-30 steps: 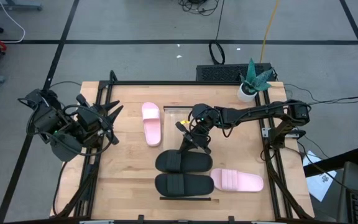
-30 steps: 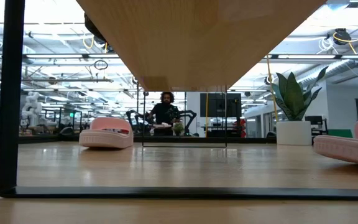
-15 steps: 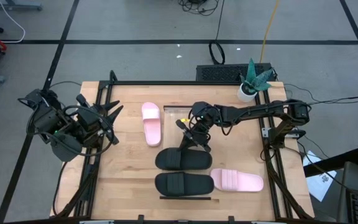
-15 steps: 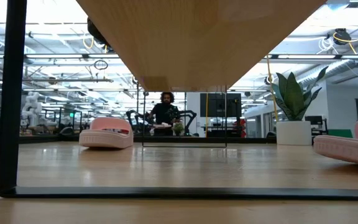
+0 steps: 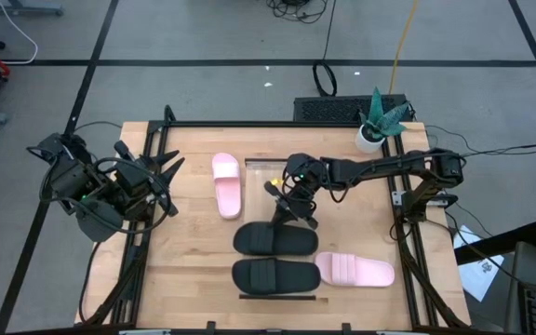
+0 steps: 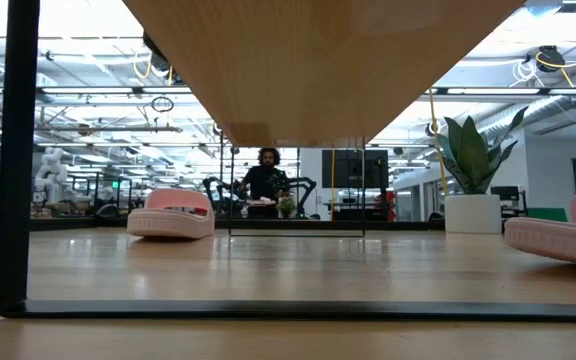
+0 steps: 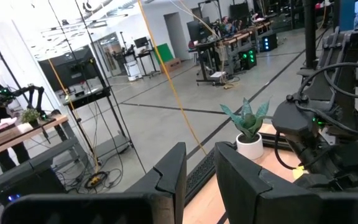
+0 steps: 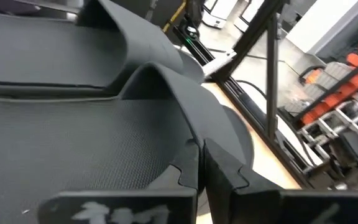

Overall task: Pick and place slides into the shelf
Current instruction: Put the black slides on the shelf

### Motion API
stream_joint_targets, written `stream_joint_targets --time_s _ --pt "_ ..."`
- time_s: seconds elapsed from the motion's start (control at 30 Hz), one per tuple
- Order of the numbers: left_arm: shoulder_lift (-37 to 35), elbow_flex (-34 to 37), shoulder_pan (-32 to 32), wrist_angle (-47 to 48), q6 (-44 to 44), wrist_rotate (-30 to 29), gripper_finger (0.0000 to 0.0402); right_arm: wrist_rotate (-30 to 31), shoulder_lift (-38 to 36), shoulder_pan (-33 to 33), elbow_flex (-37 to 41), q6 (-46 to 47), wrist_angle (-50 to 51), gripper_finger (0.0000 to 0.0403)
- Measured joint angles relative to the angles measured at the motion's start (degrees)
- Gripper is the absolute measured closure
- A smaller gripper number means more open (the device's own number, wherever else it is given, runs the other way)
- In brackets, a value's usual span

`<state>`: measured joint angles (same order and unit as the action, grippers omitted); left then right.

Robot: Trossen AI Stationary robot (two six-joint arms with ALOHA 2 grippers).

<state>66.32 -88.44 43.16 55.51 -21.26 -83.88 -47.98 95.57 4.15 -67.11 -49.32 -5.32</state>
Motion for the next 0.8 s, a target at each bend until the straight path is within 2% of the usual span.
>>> stream_joint_targets --time_s 0.37,0.8 --pt "0.0 0.0 0.0 0.1 0.0 0.0 0.0314 0.0 0.0 -0.5 0.0 -0.9 2.2 0.0402" --pt "0.0 0.0 0.0 0.1 0.0 0.0 0.0314 -0.2 -0.1 -0.5 -0.1 3.7 3.8 0.0373"
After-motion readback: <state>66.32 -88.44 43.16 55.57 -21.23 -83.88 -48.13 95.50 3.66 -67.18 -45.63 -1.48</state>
